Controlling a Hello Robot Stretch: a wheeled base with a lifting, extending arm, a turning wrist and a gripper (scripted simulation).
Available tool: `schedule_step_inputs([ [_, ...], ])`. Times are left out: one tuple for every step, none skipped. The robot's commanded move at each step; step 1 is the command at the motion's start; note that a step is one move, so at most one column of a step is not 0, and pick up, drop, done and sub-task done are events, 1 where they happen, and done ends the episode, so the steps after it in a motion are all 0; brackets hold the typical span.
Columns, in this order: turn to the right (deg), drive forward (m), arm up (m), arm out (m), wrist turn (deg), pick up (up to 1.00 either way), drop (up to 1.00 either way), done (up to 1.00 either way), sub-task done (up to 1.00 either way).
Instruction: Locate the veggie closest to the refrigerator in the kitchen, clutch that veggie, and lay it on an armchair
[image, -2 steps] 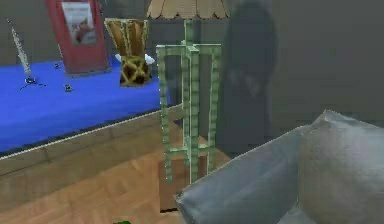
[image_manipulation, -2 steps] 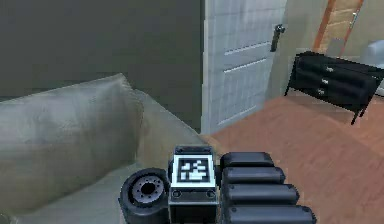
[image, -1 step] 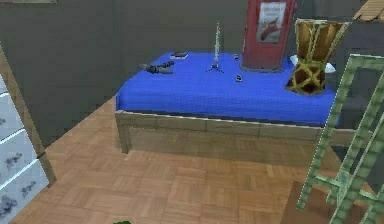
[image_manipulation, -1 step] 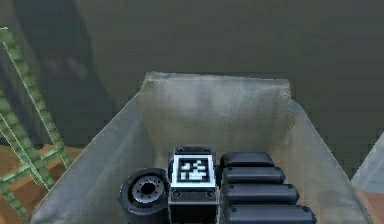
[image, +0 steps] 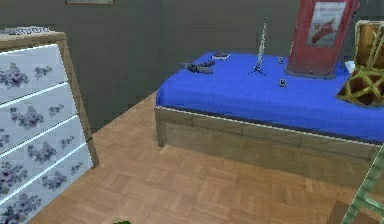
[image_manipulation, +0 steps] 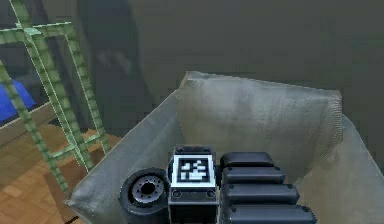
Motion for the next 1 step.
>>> schedule_step_inputs([
  [-3.0, 0.0, 0.0, 0.0, 0.0, 0.0, 0.0, 0.0, 0.0],
])
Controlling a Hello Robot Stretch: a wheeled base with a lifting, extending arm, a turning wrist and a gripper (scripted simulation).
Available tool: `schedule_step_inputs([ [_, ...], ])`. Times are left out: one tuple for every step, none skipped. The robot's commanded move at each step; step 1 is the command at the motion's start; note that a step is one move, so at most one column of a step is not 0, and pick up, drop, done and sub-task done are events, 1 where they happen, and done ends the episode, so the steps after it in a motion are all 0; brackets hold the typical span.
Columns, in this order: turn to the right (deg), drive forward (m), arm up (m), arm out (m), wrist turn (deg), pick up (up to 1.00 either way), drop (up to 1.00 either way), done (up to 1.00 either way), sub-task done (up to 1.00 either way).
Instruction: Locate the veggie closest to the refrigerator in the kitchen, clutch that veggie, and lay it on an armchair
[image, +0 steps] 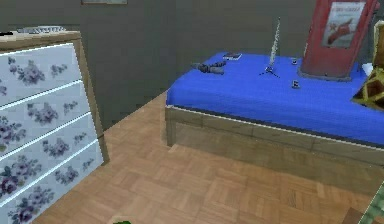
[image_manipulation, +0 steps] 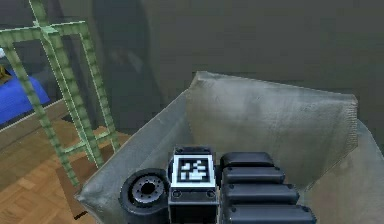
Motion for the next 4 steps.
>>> schedule_step_inputs([
  [0.0, 0.0, 0.0, 0.46, 0.0, 0.0, 0.0, 0.0, 0.0],
  [0.0, 0.0, 0.0, 0.0, 45.0, 0.0, 0.0, 0.0, 0.0],
  [0.0, 0.0, 0.0, 0.0, 45.0, 0.0, 0.0, 0.0, 0.0],
  [0.0, 0.0, 0.0, 0.0, 45.0, 0.0, 0.0, 0.0, 0.0],
])
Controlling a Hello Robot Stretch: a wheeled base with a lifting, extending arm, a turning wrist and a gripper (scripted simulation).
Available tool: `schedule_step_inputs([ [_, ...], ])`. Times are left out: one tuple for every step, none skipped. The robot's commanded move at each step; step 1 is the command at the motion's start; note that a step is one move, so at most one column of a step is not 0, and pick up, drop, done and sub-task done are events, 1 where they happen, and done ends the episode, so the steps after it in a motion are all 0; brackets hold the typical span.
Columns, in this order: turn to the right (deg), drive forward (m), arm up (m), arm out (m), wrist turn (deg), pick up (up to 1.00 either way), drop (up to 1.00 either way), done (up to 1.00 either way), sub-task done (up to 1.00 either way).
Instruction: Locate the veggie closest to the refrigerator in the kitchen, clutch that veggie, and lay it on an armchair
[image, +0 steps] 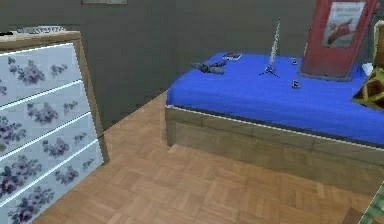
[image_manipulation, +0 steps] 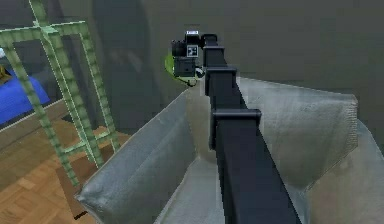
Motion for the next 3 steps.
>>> schedule_step_inputs([
  [0.0, 0.0, 0.0, 0.0, 45.0, 0.0, 0.0, 0.0, 0.0],
  [0.0, 0.0, 0.0, 0.0, 12.0, 0.0, 0.0, 0.0, 0.0],
  [0.0, 0.0, -0.26, 0.0, 0.0, 0.0, 0.0, 0.0, 0.0],
])
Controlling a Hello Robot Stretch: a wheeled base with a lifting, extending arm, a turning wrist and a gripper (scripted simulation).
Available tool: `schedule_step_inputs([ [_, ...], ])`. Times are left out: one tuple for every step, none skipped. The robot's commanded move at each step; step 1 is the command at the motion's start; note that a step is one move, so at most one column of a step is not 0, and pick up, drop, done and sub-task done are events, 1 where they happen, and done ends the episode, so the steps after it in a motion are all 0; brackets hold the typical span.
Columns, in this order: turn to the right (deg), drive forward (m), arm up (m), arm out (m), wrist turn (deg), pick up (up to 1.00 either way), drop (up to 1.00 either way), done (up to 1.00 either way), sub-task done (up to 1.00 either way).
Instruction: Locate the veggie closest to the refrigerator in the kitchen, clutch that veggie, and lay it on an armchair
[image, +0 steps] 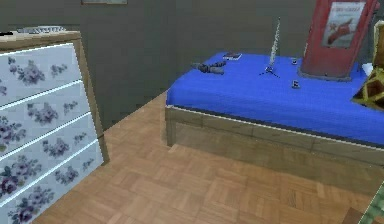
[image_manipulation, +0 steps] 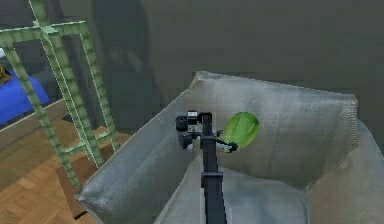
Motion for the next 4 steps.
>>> schedule_step_inputs([
  [0.0, 0.0, -0.32, 0.0, 0.0, 0.0, 0.0, 0.0, 0.0],
  [0.0, 0.0, 0.0, 0.0, 0.0, 0.0, 1.0, 0.0, 0.0],
  [0.0, 0.0, 0.1, 0.0, 0.0, 0.0, 0.0, 0.0, 0.0],
  [0.0, 0.0, 0.0, -0.08, 0.0, 0.0, 0.0, 0.0, 0.0],
])
